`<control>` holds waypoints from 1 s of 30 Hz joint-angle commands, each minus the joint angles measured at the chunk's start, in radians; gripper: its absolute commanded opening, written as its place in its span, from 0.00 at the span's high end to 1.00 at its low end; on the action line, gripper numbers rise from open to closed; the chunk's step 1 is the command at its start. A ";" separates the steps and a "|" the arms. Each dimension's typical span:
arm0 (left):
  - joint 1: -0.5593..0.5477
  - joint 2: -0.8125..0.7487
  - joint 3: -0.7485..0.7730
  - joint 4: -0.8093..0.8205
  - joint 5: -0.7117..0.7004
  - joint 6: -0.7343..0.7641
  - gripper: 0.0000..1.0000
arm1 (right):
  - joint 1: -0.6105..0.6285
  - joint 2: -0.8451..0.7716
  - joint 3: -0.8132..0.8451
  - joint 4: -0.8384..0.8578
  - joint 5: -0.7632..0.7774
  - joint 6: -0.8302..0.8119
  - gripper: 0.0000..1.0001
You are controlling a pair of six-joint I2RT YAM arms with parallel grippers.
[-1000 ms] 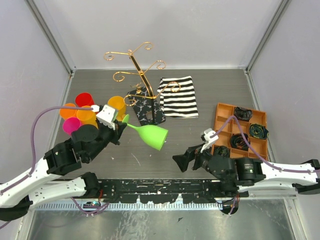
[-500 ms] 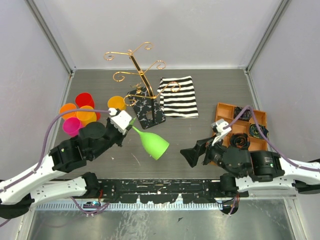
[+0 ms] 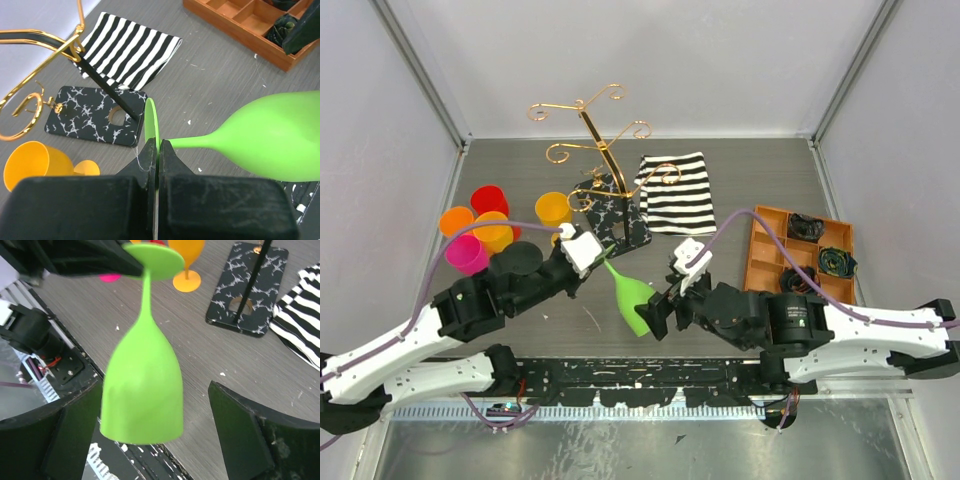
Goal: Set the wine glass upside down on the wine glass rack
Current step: Turn the wine glass upside down at the wine rack.
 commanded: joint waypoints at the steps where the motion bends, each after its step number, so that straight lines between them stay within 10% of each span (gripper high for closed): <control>1: -0.003 0.001 -0.034 0.070 0.060 0.014 1.00 | -0.050 0.030 0.079 0.129 -0.084 -0.057 0.10; 7: -0.004 0.004 -0.043 0.077 0.080 0.014 1.00 | -0.364 0.073 0.044 0.211 -0.571 -0.003 0.20; 13: -0.003 0.013 -0.048 0.081 0.087 0.014 1.00 | -0.426 0.126 0.029 0.291 -0.742 -0.001 0.24; 30: -0.003 0.005 -0.056 0.082 0.098 0.011 1.00 | -0.454 0.235 0.022 0.270 -0.713 0.024 0.50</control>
